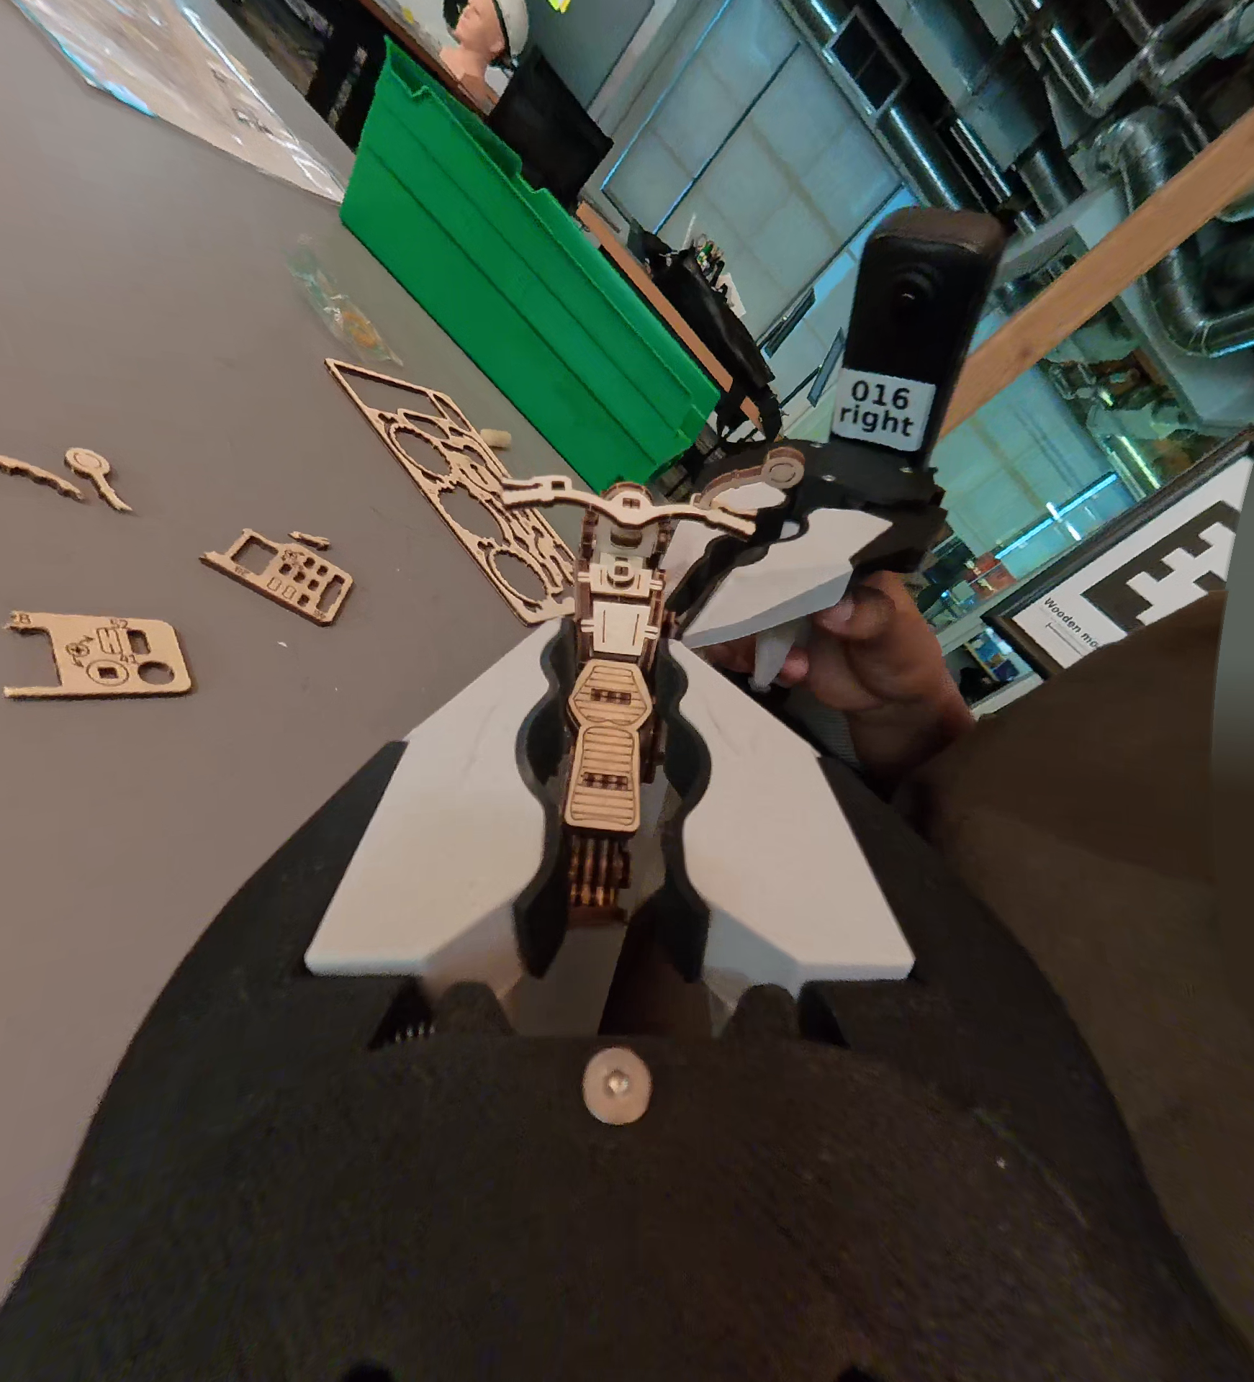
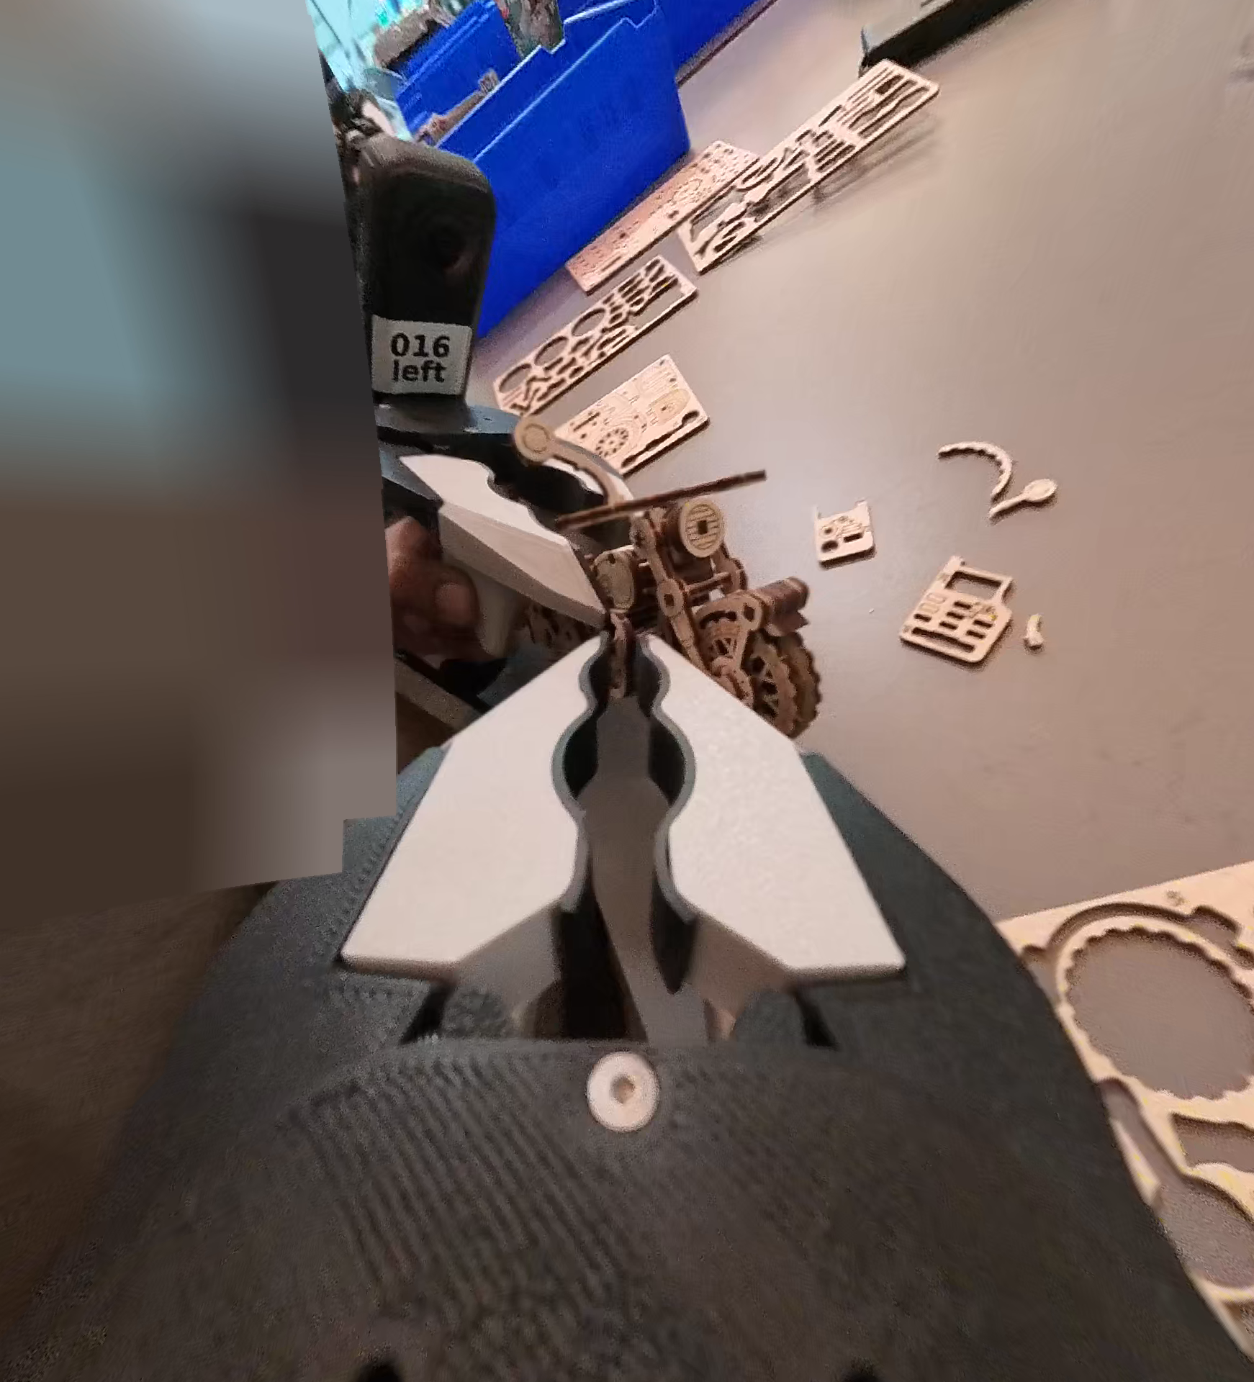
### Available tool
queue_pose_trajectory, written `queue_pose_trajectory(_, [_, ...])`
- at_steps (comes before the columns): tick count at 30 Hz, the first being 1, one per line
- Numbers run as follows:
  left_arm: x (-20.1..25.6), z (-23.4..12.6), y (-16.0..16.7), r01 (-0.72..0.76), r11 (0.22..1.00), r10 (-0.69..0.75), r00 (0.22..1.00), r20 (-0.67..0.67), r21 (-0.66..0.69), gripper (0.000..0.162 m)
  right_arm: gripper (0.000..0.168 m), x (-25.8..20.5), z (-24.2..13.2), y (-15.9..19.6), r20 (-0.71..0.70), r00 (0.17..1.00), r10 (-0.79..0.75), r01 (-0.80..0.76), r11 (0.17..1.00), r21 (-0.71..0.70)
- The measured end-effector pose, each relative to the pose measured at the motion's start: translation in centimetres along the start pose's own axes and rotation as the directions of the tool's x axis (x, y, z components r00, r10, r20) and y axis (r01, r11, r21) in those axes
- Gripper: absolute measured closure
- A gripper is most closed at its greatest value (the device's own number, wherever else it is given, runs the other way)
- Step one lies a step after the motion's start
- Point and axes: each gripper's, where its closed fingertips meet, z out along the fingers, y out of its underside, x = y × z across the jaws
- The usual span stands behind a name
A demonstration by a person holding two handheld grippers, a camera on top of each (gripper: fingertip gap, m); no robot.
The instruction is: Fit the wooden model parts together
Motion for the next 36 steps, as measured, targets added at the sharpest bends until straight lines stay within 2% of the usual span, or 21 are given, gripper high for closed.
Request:
queue_pose_trajectory(1, [-0.1, 0.1, 0.1, 0.013, 1.000, -0.013, 1.000, 0.000, -0.007, 0.144, 0.164, 0.1, 0.0, 0.1, 0.019, 0.999, 0.034, -0.034, 0.999, -0.001])
queue_pose_trajectory(3, [-0.5, 0.2, 0.6, 0.027, 0.999, -0.026, 1.000, 0.012, -0.027, 0.144, 0.164, 0.4, 0.2, 0.6, 0.041, 0.996, 0.079, -0.079, 0.997, -0.012])
queue_pose_trajectory(8, [-1.3, 0.4, 1.5, 0.067, 0.995, -0.064, 0.997, 0.034, -0.079, 0.144, 0.164, 1.1, 0.6, 1.8, 0.018, 0.997, 0.069, -0.068, 0.995, -0.069])
queue_pose_trajectory(20, [-1.9, 0.4, 1.5, 0.116, 0.990, -0.113, 0.993, 0.041, -0.083, 0.144, 0.164, 1.7, 0.9, 2.2, 0.029, 0.988, 0.153, -0.151, 0.987, -0.060])
queue_pose_trajectory(36, [-2.9, 0.7, 2.7, 0.128, 0.979, -0.110, 0.987, 0.116, -0.157, 0.144, 0.163, 2.4, 1.4, 3.7, 0.046, 0.969, 0.243, -0.235, 0.964, -0.128])
